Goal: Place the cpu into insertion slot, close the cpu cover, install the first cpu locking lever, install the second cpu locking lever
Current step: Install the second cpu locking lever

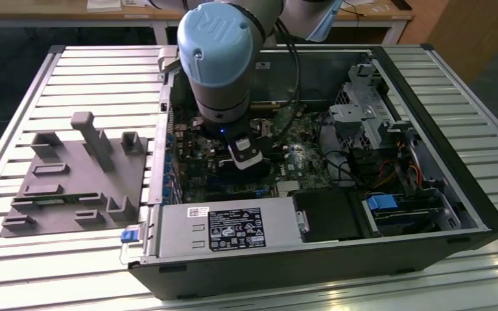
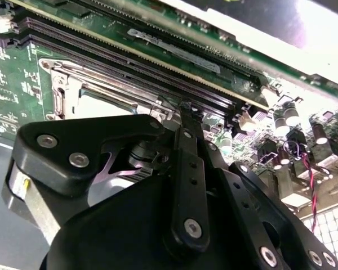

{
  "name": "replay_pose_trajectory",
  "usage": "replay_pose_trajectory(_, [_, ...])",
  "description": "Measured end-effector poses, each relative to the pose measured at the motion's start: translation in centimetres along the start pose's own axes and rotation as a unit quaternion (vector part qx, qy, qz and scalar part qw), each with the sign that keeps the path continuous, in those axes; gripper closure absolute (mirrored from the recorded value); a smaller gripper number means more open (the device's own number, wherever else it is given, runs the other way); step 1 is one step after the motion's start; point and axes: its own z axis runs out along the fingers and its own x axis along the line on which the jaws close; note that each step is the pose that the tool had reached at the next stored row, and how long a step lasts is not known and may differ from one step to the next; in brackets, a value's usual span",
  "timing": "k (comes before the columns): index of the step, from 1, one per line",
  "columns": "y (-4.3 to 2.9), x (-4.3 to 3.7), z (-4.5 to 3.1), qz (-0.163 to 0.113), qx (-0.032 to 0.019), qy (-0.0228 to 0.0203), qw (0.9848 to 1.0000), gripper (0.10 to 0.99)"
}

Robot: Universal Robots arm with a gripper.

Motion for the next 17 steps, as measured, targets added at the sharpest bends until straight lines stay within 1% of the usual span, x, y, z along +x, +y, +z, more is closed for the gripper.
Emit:
replay_pose_trajectory(3, [0.11, 0.0, -0.21, 0.0, -0.0002, -0.0005, 1.0, 0.984])
replay_pose_trajectory(12, [0.27, 0.11, 0.06, 0.0, 0.0002, -0.0007, 1.0, 0.984])
replay_pose_trajectory(15, [0.29, 0.18, 0.29, 0.0, 0.002, -0.001, 1.0, 0.984])
replay_pose_trajectory(17, [0.33, 0.23, 0.36, -0.001, 0.0054, -0.0015, 1.0, 0.984])
